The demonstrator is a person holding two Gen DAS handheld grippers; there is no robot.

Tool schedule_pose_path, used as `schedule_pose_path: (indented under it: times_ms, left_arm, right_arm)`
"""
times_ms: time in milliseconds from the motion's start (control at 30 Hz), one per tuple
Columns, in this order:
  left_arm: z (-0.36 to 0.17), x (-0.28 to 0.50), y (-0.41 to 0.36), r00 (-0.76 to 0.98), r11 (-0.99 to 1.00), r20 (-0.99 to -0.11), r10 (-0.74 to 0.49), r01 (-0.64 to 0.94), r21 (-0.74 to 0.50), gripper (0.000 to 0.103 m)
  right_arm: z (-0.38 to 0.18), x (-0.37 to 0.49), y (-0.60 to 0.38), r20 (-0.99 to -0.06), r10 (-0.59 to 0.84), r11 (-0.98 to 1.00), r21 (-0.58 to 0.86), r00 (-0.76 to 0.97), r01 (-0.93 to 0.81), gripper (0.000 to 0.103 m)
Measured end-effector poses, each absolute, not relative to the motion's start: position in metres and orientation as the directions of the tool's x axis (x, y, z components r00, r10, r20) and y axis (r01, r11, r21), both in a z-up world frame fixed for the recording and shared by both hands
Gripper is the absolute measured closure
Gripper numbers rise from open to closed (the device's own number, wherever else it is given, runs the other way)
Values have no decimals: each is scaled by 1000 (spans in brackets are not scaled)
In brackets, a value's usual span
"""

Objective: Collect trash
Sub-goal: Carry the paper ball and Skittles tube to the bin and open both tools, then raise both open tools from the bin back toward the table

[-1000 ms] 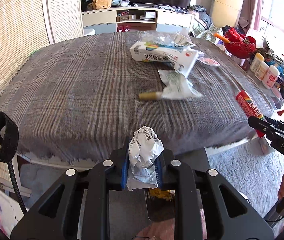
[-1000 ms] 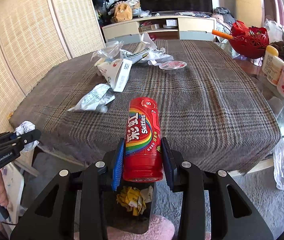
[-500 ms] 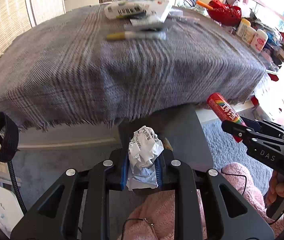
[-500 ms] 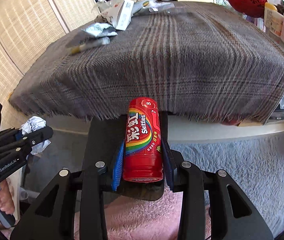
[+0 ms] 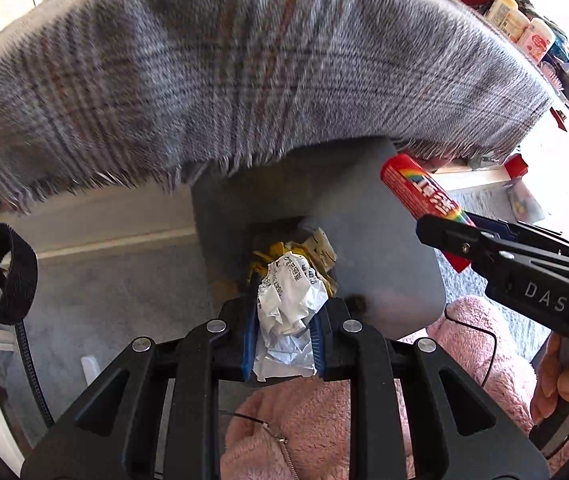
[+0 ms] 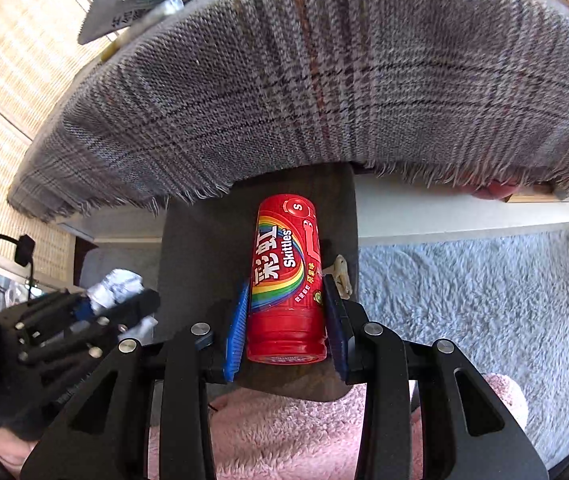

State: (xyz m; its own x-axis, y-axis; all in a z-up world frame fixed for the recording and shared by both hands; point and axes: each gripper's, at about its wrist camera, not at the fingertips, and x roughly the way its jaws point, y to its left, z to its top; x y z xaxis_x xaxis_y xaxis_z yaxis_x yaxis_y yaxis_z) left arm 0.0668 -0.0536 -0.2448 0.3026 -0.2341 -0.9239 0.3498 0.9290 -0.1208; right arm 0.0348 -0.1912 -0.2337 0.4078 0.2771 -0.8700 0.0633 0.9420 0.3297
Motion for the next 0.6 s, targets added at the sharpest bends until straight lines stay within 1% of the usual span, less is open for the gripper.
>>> schedule_pose_path:
  times_ms: [133,200,233,267,333,367,400,433,467,533,600]
  left_arm:
    - [-250,70,-56,288,928,-927,-240,347,-133,82]
    - [-250,74,-56,285,928,-927,-245,345,-139,80]
    - [-251,75,-57,283,928,-926,-248,345,-143,79]
    - [-252,76,-59,283,928,-927,-246,343,-142,73]
    - [-253,78,-59,285,930,-928,-242,341,-138,68]
    - [-253,79,-59,285,931,-928,-238,339,-135,61]
    - [-253,81,-59,285,933,-929,-236,335,-135,53]
    - [-252,82,-54,284,933,-929,-236,332,-136,49]
    - [-252,82,-52,285,935,-929,-235,329,-135,41]
    - [-249,81,-46,291,936,-928,-233,324,-134,34]
    - [-245,81,-41,295,938,-925,-241,316,-143,21]
  right_arm:
    - [-237,43,-189,-873,283,941,333,398,61,67]
    - [-239,46,-189,-876,277,943,328,395,65,66]
    - [-239,48,-188,-877,271,944,323,396,68,66]
    - [-238,50,-187,-879,265,946,317,397,71,66]
    - [-235,53,-186,-882,244,952,297,402,72,63]
    - [-233,54,-187,-883,230,956,284,409,76,53]
    - [-231,54,-188,-883,215,959,272,417,80,41]
    - [-228,54,-188,-880,208,961,266,426,81,38]
    - [-226,55,-188,-879,203,961,263,431,83,37]
    - [-223,55,-190,-876,198,961,262,440,88,34]
    - [-219,55,-192,-873,187,962,255,451,95,22]
